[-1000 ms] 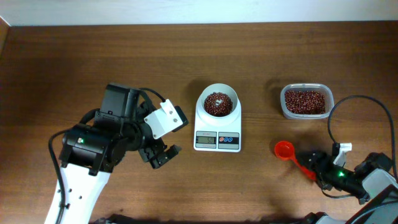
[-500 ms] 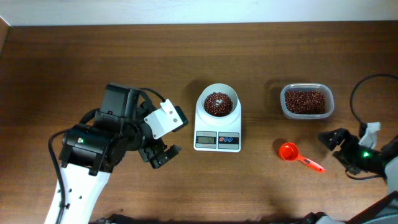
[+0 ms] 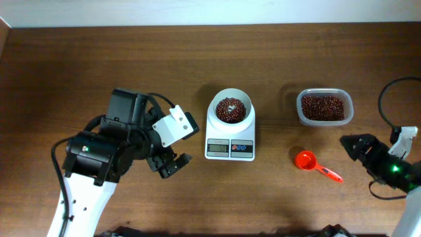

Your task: Scoop and weigh 50g on scale

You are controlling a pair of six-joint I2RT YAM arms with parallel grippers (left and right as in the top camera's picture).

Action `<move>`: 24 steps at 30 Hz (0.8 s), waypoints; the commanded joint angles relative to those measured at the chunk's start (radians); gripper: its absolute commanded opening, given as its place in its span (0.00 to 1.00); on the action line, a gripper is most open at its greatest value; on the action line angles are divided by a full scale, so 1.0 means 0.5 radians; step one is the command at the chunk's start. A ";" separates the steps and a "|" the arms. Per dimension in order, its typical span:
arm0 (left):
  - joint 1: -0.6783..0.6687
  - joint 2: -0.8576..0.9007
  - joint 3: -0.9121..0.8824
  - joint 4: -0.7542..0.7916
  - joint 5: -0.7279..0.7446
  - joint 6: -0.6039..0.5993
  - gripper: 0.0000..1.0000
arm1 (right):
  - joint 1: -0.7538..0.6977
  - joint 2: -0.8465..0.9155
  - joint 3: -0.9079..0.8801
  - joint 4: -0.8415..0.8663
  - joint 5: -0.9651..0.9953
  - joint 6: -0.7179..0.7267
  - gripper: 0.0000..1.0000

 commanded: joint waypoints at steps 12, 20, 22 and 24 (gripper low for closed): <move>0.011 -0.010 0.031 0.004 0.002 -0.010 0.99 | -0.007 -0.684 0.031 -0.468 -0.555 -0.280 0.99; 0.011 -0.010 0.031 0.004 0.002 -0.010 0.99 | -0.007 -0.678 0.030 -0.494 -0.265 -0.279 0.99; 0.011 -0.010 0.031 0.003 0.002 -0.010 0.99 | -0.007 -0.678 0.030 -0.494 -0.264 -0.279 0.99; 0.011 -0.010 0.031 0.004 0.002 -0.010 0.99 | -0.007 -0.678 0.030 -0.492 -0.264 -0.279 0.99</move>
